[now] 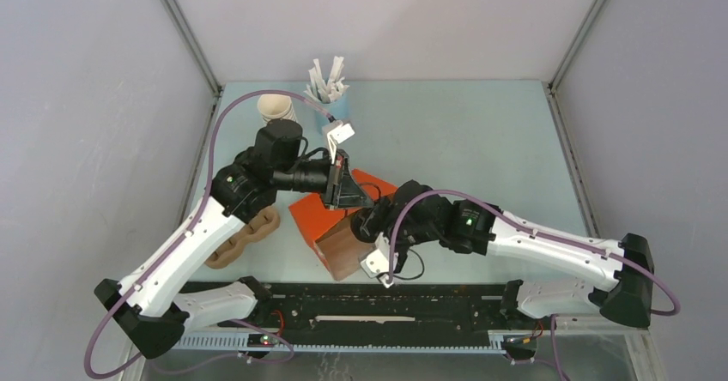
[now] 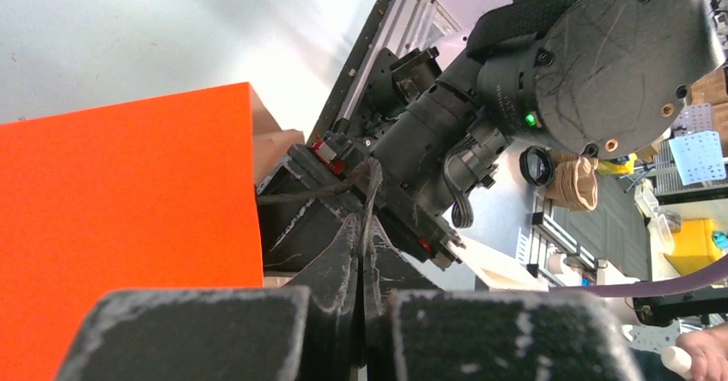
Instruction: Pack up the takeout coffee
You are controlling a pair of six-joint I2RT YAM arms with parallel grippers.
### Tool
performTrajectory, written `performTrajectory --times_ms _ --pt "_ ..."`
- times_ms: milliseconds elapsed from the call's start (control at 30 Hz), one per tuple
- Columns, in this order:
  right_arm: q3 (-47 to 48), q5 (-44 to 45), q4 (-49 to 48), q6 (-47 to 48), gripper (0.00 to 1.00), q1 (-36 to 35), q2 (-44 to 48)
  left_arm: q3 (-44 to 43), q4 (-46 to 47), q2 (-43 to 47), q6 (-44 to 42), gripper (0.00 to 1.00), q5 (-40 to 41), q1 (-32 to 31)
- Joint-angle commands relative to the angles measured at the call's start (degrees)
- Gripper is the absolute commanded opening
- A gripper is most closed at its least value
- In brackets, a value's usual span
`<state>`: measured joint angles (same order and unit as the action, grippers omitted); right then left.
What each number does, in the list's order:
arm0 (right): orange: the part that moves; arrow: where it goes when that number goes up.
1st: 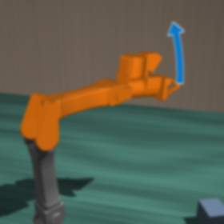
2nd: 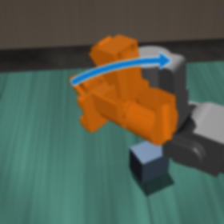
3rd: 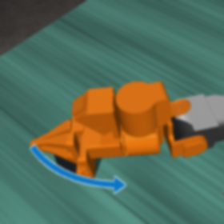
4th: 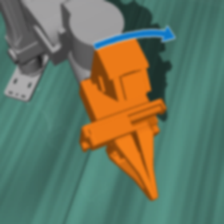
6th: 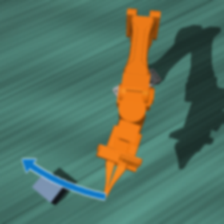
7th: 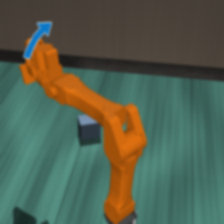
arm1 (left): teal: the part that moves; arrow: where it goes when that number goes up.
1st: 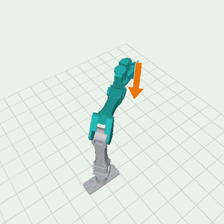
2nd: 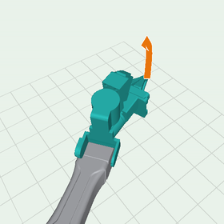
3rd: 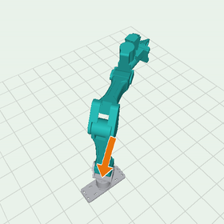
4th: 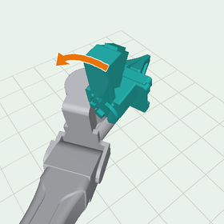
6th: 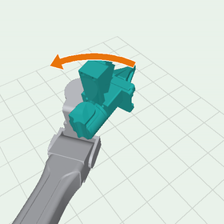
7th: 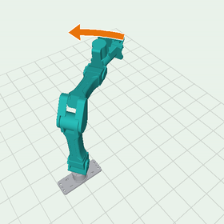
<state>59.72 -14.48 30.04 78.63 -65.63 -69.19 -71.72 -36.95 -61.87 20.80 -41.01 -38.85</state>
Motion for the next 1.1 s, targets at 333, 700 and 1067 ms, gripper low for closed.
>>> performTrajectory --times_ms 333,700,1067 --pt "0.1 0.2 -2.8 0.5 0.59 -2.7 0.1 1.6 6.5 1.1 2.4 0.0 -7.2 0.2" --pt "-0.3 -0.4 -4.4 -0.3 0.54 -0.5 -1.9 -0.1 5.8 0.2 4.1 0.0 -10.7 -0.5" --pt "-1.4 -1.6 -5.9 -8.6 0.52 -0.2 1.6 -3.7 5.5 -1.9 5.8 0.0 -13.5 -2.3"
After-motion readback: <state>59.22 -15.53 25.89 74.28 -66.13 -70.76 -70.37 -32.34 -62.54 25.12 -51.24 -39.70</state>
